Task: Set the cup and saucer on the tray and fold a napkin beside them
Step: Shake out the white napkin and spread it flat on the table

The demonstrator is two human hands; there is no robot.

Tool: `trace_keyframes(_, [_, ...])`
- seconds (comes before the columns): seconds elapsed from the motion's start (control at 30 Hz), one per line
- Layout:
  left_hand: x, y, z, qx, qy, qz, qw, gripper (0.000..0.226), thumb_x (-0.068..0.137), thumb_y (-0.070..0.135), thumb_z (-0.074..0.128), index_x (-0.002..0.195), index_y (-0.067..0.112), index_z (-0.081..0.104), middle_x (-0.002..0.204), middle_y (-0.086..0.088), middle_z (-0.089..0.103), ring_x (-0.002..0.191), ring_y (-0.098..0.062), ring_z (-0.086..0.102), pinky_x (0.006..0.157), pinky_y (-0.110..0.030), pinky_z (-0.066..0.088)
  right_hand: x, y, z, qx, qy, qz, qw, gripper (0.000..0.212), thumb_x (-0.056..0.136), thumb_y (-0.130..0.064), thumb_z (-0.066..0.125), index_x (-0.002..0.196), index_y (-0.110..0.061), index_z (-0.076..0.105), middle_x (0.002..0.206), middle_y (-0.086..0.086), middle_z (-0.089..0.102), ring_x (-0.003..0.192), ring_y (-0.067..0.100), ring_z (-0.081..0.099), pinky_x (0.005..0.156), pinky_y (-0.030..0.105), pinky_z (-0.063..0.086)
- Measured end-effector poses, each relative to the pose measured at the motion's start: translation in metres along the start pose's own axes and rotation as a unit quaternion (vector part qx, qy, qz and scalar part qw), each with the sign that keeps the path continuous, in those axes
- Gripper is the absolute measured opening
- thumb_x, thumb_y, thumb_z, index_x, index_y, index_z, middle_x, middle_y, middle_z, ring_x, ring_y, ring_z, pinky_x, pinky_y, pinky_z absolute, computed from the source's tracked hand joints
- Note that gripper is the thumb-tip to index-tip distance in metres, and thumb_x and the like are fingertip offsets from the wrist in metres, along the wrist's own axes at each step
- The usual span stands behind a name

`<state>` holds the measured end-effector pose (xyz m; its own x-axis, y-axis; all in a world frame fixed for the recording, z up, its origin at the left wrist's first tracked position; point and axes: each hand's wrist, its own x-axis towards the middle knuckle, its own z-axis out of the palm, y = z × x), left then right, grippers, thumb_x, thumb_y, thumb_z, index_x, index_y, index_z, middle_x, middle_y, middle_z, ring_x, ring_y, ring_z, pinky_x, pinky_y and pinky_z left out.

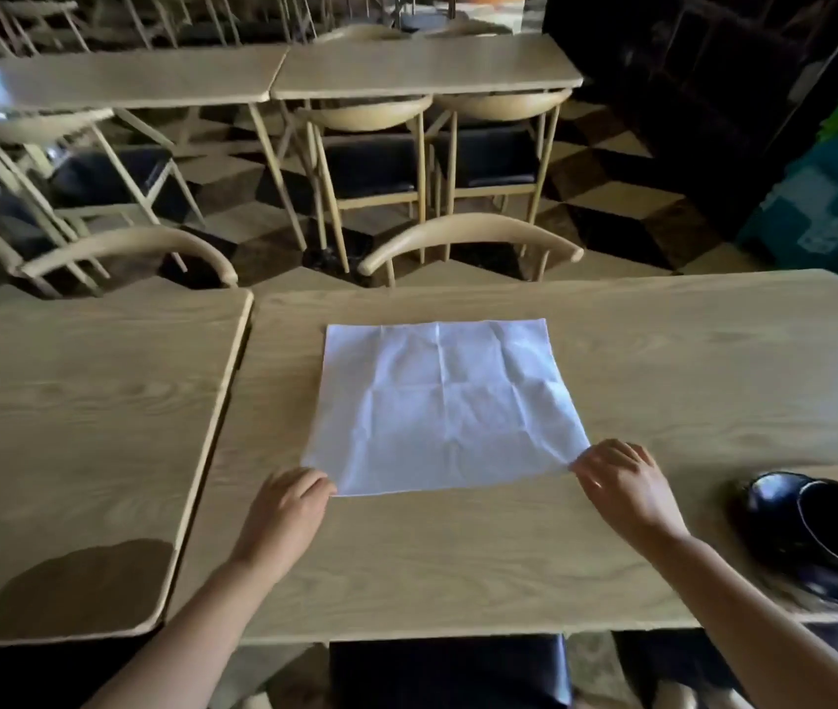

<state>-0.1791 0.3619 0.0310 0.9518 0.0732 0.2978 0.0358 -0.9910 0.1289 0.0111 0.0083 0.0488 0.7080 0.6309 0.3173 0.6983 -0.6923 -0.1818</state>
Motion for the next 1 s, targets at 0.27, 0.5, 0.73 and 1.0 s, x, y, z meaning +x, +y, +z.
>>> trace_keyframes(0.27, [-0.089,0.027,0.062,-0.074,-0.098,-0.079,0.989,0.041,0.090,0.026,0.036,0.062,0.014,0.064,0.080,0.001,0.069,0.075,-0.011,0.064,0.068,-0.021,0.043,-0.091,0.004,0.058,0.026,-0.098,0.027,0.994,0.025,0.051,0.006,0.075,0.067,-0.012,0.069,0.070,0.004,0.067,0.065,0.028,0.065,0.057,0.032,0.051])
trace_keyframes(0.5, [-0.111,0.040,0.051,-0.103,-0.089,-0.090,0.987,0.065,0.100,0.037,0.018,0.069,0.012,0.069,0.099,0.002,0.072,0.095,-0.008,0.066,0.085,-0.018,0.041,-0.123,0.002,0.054,0.050,-0.115,0.057,0.991,0.028,0.054,0.011,0.074,0.070,-0.009,0.063,0.071,0.004,0.062,0.066,0.027,0.060,0.048,0.031,0.047])
trace_keyframes(0.73, [-0.128,0.041,0.053,-0.114,-0.080,-0.114,0.984,0.056,0.098,0.038,0.025,0.074,0.012,0.068,0.106,0.001,0.070,0.096,-0.009,0.067,0.090,-0.015,0.040,-0.148,-0.002,0.048,0.035,-0.122,0.061,0.990,0.009,0.074,-0.019,0.061,0.078,-0.013,0.067,0.080,-0.001,0.063,0.075,0.017,0.055,0.043,0.026,0.046])
trace_keyframes(1.0, [-0.091,0.070,0.050,-0.103,-0.071,-0.121,0.985,0.046,0.098,0.033,0.025,0.125,0.009,0.054,0.134,-0.007,0.054,0.129,-0.016,0.042,0.112,-0.033,0.024,-0.115,-0.038,0.046,0.024,-0.050,0.127,0.990,0.037,0.087,-0.026,0.038,0.109,-0.011,0.064,0.112,0.011,0.064,0.101,0.029,0.058,0.082,0.040,0.046])
